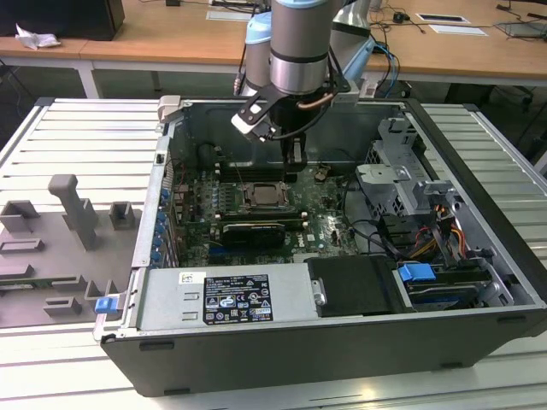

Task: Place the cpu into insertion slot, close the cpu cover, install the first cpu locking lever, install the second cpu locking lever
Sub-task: 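Close the cpu cover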

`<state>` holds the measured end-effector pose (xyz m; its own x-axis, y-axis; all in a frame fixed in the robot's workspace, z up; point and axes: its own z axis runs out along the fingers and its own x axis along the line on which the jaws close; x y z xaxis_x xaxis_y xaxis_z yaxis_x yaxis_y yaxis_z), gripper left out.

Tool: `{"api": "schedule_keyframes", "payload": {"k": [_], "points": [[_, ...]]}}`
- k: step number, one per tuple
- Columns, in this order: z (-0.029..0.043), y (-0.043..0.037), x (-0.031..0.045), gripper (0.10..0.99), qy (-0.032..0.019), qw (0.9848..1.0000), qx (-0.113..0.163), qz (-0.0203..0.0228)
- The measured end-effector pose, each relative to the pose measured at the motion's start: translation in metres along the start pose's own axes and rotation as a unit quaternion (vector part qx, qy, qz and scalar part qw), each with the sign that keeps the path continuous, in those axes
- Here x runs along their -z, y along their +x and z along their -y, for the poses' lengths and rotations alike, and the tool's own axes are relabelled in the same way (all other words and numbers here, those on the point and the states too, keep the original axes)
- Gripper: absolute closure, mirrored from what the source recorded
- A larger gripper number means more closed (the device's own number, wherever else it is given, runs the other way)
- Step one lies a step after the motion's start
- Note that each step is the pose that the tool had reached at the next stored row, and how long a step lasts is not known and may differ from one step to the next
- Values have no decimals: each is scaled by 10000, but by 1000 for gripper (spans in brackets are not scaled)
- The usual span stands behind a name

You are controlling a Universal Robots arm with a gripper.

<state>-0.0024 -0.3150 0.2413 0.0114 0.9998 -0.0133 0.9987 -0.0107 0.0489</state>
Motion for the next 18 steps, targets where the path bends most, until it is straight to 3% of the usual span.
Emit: {"api": "schedule_keyframes", "payload": {"k": [10,18], "points": [[25,1,-83,980,-1,9997,243,-12],[174,1,-193,980,-4,9989,479,-23]]}}
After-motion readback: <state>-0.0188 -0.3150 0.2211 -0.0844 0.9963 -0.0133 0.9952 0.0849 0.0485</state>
